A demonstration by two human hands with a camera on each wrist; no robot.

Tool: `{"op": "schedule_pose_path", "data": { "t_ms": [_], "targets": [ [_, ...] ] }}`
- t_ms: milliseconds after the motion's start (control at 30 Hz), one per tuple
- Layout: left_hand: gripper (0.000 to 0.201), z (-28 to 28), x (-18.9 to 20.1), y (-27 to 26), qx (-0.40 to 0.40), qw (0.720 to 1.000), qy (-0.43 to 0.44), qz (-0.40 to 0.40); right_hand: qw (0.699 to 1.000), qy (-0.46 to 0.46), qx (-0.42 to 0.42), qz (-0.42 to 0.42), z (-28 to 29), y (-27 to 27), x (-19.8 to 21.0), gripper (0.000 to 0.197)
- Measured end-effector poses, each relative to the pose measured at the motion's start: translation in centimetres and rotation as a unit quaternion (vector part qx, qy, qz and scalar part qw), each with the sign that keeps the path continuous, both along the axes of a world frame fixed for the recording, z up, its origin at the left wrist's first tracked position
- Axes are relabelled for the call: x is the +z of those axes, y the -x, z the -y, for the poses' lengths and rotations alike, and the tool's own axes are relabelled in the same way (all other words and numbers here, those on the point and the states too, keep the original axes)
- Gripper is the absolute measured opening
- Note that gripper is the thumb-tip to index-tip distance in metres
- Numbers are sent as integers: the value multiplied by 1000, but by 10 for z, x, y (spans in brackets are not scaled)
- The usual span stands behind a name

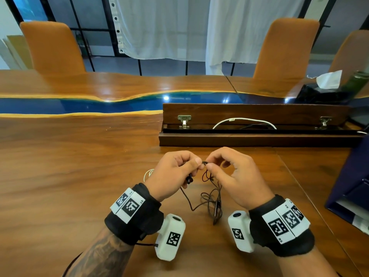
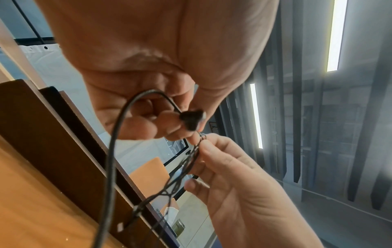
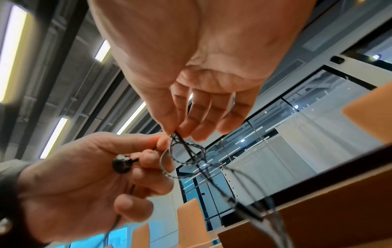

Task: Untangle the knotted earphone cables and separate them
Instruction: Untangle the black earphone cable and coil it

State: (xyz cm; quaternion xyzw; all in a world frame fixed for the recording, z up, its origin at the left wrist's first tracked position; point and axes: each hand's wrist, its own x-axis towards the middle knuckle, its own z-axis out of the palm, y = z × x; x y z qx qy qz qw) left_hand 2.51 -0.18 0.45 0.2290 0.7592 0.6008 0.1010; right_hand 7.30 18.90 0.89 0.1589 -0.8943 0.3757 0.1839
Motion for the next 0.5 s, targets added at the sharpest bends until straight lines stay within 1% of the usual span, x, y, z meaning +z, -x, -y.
{"op": "schedule_pose_path", "data": {
  "t_ms": [67,167,233,300,333,400,433,500],
  "targets": [
    [22,1,-1,0,3,1000,6,-8,1000,18,3,25,1,-1,0,3],
    [19,2,-4,1,48,997,12,-52,999,34,1,34,0,-3,-1,5],
    [18,2,-6,1,72,993,27,-92,997,70,2,24,2,-5,-3,4],
    [14,-1,-9,-1,68,988,56,-125,992,122,4,23,5,-6,-4,3],
    [13,-2,-9,-2,64,988,56,-132,990,140,2,26,7,-7,-4,5],
    [22,-4,-8,-4,64,989,32,-133,989,143,-7,28,9,-6,-3,8],
    [24,-4,-6,-4,60,991,13,-119,990,141,-8,29,9,-5,-1,8],
    [19,-4,-2,-4,29,996,-12,-80,988,151,-6,29,7,-4,2,8]
  ]
}}
